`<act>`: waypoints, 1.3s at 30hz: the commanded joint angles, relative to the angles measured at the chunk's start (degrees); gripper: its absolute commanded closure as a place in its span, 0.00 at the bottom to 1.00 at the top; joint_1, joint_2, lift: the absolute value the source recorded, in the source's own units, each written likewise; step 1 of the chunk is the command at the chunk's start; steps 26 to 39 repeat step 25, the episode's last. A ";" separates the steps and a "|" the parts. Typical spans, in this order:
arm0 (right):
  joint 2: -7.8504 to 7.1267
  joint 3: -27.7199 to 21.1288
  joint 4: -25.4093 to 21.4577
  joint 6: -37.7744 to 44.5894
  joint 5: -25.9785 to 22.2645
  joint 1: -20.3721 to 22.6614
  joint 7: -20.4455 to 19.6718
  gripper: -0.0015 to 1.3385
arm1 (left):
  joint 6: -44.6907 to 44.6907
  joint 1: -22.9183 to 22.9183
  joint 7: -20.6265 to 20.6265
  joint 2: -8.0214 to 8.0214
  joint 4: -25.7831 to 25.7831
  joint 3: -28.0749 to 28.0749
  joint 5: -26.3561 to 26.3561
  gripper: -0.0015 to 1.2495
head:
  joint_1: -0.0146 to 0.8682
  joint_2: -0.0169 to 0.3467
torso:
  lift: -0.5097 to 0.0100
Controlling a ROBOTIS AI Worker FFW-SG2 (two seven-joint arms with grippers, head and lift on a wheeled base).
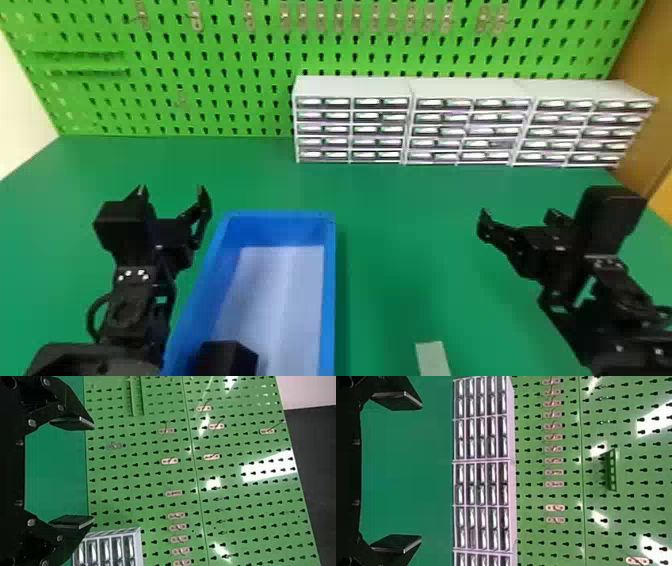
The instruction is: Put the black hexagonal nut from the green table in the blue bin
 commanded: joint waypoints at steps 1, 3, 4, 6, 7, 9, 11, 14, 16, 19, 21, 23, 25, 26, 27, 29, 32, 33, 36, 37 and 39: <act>0.00 -0.17 -0.22 0.23 0.06 -0.01 0.00 0.09 | 0.00 0.04 0.00 0.00 -0.06 -0.16 0.04 0.34 | 0.76 0.20 | 0.80; 0.00 -0.09 -0.22 0.32 0.06 -0.01 0.00 0.09 | 0.00 0.04 0.00 0.00 -0.06 -0.25 0.13 0.34 | 0.76 0.20 | 0.80; -0.09 -0.09 -0.22 0.32 0.06 -0.01 0.00 0.09 | 0.00 0.04 0.00 0.00 -0.06 -0.34 0.04 0.34 | 0.76 0.20 | 0.80; -0.09 -0.09 -0.22 0.41 0.06 -0.01 0.00 0.09 | 0.00 0.04 0.00 0.00 -0.06 -0.34 0.13 0.34 | 0.76 0.20 | 0.80; -0.09 -0.09 -0.22 0.41 0.06 -0.10 0.00 0.09 | 0.00 0.04 0.00 0.00 -0.06 -0.34 0.04 0.34 | 0.76 0.20 | 0.80; -0.09 -0.09 -0.22 0.50 0.06 -0.10 0.00 0.09 | 0.00 0.04 0.00 0.00 -0.06 -0.34 0.04 0.34 | 0.76 0.20 | 0.80; -0.09 0.00 -0.22 0.50 0.06 -0.10 0.00 0.09 | 0.00 0.04 0.00 0.00 -0.06 -0.25 0.04 0.34 | 0.76 0.20 | 0.80; -0.09 0.00 -0.22 0.50 0.06 -0.10 0.00 0.09 | 0.00 0.04 0.00 0.00 -0.06 -0.25 0.04 0.34 | 0.76 0.20 | 0.80; -0.09 0.00 -0.22 0.50 0.06 -0.10 0.00 0.09 | 0.00 0.04 0.00 0.00 -0.06 -0.25 0.04 0.34 | 0.76 0.20 | 0.80; -0.09 0.00 -0.22 0.50 0.15 -0.10 0.00 0.09 | 0.00 -0.04 0.00 0.00 -0.06 -0.25 0.04 0.34 | 0.76 0.20 | 0.80; -0.09 0.00 -0.22 0.50 0.15 -0.10 0.00 0.09 | 0.00 -0.04 0.00 0.00 -0.06 -0.25 0.04 0.34 | 0.76 0.20 | 0.80; -0.09 0.09 -0.22 0.58 0.15 -0.10 0.00 0.09 | 0.00 -0.04 0.00 0.00 -0.06 -0.25 0.04 0.34 | 0.76 0.20 | 0.80; -0.09 0.09 -0.22 0.58 0.06 -0.01 0.00 0.09 | 0.00 -0.04 0.00 0.00 -0.06 -0.25 0.04 0.34 | 0.76 0.20 | 0.80; -0.09 0.09 -0.22 0.58 0.06 -0.01 0.00 0.09 | 0.00 -0.04 0.00 0.00 -0.06 -0.25 0.04 0.34 | 0.76 0.20 | 0.80; -0.09 0.09 -0.22 0.58 0.06 -0.01 0.00 0.09 | 0.00 -0.04 0.00 0.00 -0.06 -0.25 0.04 0.34 | 0.76 0.20 | 0.80; -0.09 0.09 -0.22 0.58 0.06 -0.01 0.00 0.09 | 0.00 -0.04 0.00 0.00 -0.06 -0.25 0.04 0.34 | 0.76 0.20 | 0.80; -0.09 0.09 -0.22 0.58 0.06 -0.01 0.00 0.09 | 0.00 -0.04 0.00 0.00 -0.06 -0.25 0.04 0.34 | 0.76 0.20 | 0.80; -0.09 0.09 -0.22 0.58 0.06 -0.01 0.00 0.09 | 0.00 -0.04 0.00 0.00 -0.06 -0.25 0.04 0.34 | 0.76 0.20 | 0.80; -0.09 0.09 -0.22 0.58 0.06 -0.01 0.00 0.09 | 0.00 -0.04 0.00 0.00 -0.06 -0.25 0.04 0.34 | 0.76 0.20 | 0.80; -0.09 0.09 -0.22 0.58 0.06 -0.01 0.00 0.09 | 0.00 -0.04 0.00 0.00 -0.06 -0.25 0.04 0.34 | 0.76 0.20 | 0.80; -0.09 0.09 -0.22 0.58 0.06 -0.01 0.00 0.09 | 0.00 -0.04 0.00 0.00 -0.06 -0.25 0.04 0.34 | 0.76 0.20 | 0.80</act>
